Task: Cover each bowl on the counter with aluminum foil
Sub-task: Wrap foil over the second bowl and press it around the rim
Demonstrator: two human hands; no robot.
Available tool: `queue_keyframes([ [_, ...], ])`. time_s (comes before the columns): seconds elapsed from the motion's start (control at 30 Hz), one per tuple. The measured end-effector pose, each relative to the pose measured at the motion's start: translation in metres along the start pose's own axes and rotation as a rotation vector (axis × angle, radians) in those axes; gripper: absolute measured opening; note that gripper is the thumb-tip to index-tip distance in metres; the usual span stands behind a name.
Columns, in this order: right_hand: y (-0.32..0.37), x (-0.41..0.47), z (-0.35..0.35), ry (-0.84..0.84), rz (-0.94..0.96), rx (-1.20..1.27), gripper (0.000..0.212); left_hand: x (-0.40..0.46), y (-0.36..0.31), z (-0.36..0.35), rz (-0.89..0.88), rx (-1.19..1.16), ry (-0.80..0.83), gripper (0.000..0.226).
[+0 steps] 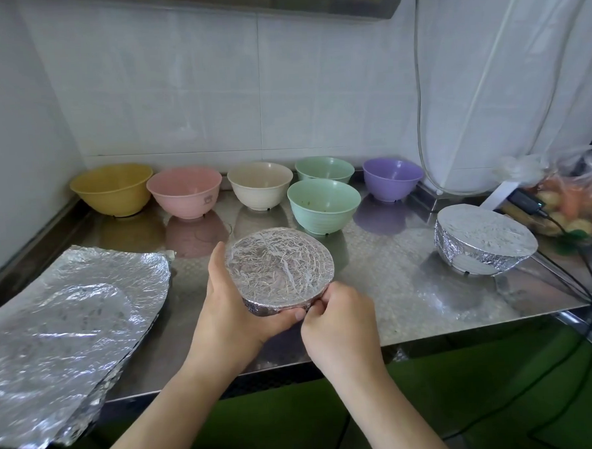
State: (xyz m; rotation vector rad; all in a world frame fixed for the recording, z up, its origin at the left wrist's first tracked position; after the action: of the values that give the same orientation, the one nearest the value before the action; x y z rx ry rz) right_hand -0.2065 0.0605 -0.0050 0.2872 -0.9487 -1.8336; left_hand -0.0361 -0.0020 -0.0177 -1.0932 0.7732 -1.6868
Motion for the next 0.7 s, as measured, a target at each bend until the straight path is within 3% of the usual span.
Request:
queue_keyframes([
  [0.27,0.012,-0.01,0.001,0.039,0.147,-0.135,0.014,-0.003,0.006,-0.002,-0.002,-0.03,-0.033,0.149],
  [0.4,-0.004,-0.004,0.013,0.042,0.077,-0.209,0.021,-0.004,0.017,-0.001,0.013,-0.05,-0.001,0.156],
  [0.5,-0.017,0.011,0.032,-0.117,-0.038,0.08,0.019,-0.005,0.017,0.004,0.043,-0.183,0.028,0.15],
  [0.6,-0.021,0.026,0.019,-0.196,-0.153,0.57,0.029,0.0,0.01,0.015,0.17,-0.424,-0.101,0.097],
  [0.67,-0.02,0.038,-0.009,-0.169,-0.258,0.866,0.053,0.011,0.008,0.014,0.206,-0.45,-0.188,0.057],
  [0.7,-0.021,0.043,-0.027,-0.137,-0.336,1.046,0.061,0.017,0.008,0.01,0.229,-0.472,-0.218,0.048],
])
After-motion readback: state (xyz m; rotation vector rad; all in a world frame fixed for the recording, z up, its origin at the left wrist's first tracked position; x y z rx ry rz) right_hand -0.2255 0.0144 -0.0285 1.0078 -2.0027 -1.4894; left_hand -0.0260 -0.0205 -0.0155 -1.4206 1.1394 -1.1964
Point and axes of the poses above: each hand's wrist, its own x-axis towards the middle knuckle, its own z-axis out of the back of the hand, y = z × x, the point moved 6 cm from there along x, towards the middle knuckle
